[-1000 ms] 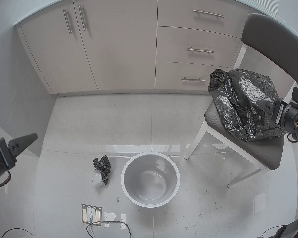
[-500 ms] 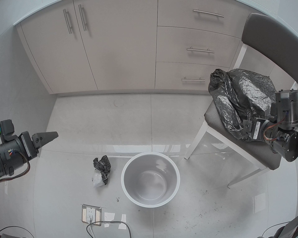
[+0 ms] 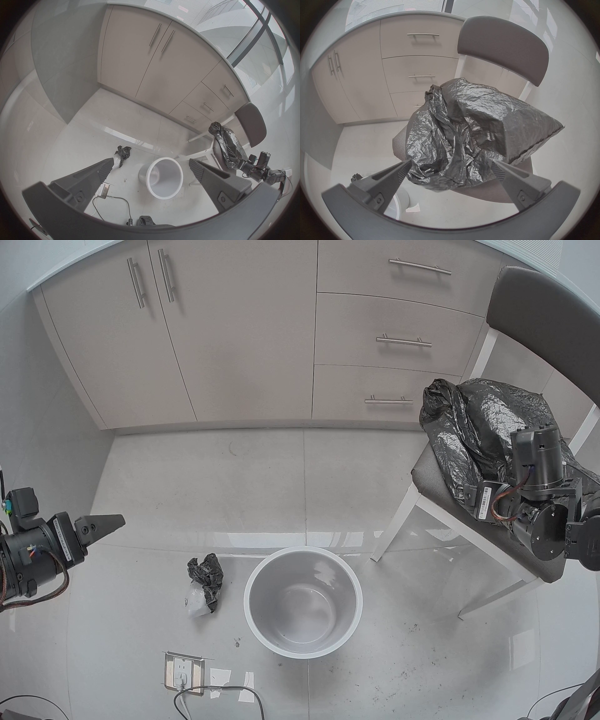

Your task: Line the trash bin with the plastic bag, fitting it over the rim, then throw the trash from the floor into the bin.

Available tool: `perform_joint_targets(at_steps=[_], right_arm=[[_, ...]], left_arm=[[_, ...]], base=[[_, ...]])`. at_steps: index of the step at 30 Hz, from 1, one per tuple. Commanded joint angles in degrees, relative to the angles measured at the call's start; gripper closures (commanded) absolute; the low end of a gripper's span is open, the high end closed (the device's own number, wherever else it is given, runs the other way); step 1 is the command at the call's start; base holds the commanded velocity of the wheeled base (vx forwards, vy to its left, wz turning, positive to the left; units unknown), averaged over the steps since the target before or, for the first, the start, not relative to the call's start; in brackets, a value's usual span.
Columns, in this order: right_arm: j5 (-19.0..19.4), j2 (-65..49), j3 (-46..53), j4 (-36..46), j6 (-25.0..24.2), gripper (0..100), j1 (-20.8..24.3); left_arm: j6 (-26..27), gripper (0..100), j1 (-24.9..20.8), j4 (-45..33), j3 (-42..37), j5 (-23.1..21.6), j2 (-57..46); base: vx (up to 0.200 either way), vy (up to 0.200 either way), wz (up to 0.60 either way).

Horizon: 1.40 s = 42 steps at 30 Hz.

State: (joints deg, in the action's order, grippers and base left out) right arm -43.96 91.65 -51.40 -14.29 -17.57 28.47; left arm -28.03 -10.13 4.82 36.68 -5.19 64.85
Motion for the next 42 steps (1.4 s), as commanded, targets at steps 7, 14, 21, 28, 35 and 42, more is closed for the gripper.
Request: perform_joint_targets(at_steps=[7, 14, 21, 28, 35, 42], right_arm=[[-0.07, 1.43, -1.43, -0.21, -0.01, 0, -2.98], [-1.39, 0.81, -1.51, -0.21, 0.78, 0, -3.5], [-2.01, 1.52, -1.95, -0.21, 0.96, 0, -4.12], [-3.06, 3.27, -3.18, -0.21, 0.87, 0, -5.09], [-3.24, 5.12, -4.06, -0.3, 0.43, 0, -5.7], [-4.12, 8.02, -5.91, -0.3, 0.16, 0, -6.67]], left_arm=[[-1.33, 0, -3.58, 4.68, -2.49, -0.26, -2.1], [-1.07, 0, -9.38, 21.64, -10.67, -0.7, 9.33], [-0.98, 0, -9.56, 31.22, -13.92, -0.7, 18.2], [-1.51, 0, -9.56, 32.89, -13.57, -1.31, 21.37], [-1.59, 0, -9.38, 34.65, -13.39, -5.79, 23.74], [-5.37, 0, -9.12, 36.05, -13.74, -10.1, 23.83]], base=[[0.0, 0.0, 0.0], [0.0, 0.0, 0.0], [0.0, 0.0, 0.0], [0.0, 0.0, 0.0], [0.0, 0.0, 0.0], [0.0, 0.0, 0.0]])
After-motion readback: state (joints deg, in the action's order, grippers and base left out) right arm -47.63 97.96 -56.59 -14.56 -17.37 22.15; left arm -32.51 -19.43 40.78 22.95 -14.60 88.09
